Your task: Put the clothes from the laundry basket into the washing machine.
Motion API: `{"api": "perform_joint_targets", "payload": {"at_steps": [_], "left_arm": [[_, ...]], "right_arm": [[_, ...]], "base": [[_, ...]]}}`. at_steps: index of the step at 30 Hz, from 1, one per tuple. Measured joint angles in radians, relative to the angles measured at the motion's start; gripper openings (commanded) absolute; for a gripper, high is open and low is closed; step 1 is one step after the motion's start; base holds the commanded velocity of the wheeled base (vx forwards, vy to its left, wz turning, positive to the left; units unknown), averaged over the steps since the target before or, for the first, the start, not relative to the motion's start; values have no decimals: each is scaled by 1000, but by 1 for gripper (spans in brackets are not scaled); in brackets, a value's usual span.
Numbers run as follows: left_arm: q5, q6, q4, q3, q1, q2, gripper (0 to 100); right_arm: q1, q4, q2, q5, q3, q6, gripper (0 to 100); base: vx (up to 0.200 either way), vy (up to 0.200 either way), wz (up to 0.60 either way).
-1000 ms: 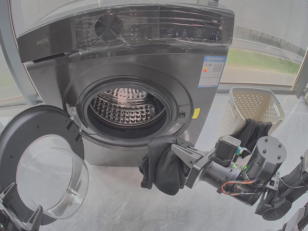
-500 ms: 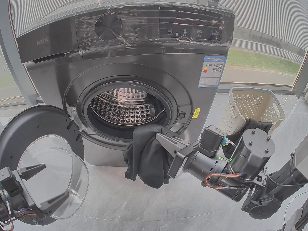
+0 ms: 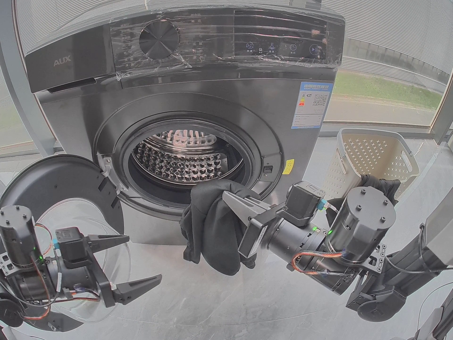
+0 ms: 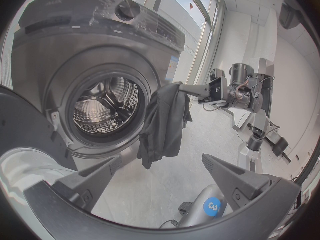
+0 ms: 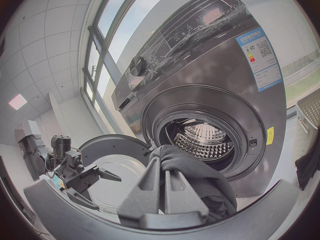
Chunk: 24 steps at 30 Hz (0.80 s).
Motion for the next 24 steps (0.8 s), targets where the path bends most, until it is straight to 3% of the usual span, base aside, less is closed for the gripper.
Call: {"api": "perform_joint_targets", "payload": {"at_steps": [7, 15, 24], "left_arm": [[28, -5, -76, -38, -59, 177, 100], [34, -29, -188, -69, -82, 338, 100], [81, -37, -317, -109, -107, 486, 100]], "right_arm": [[0, -1, 5, -2, 2, 1, 0], [4, -1, 7, -4, 10, 2, 0], [6, -3, 7, -4, 12, 1, 0]], "base": [[0, 0, 0], [0, 0, 0], [0, 0, 0]]}}
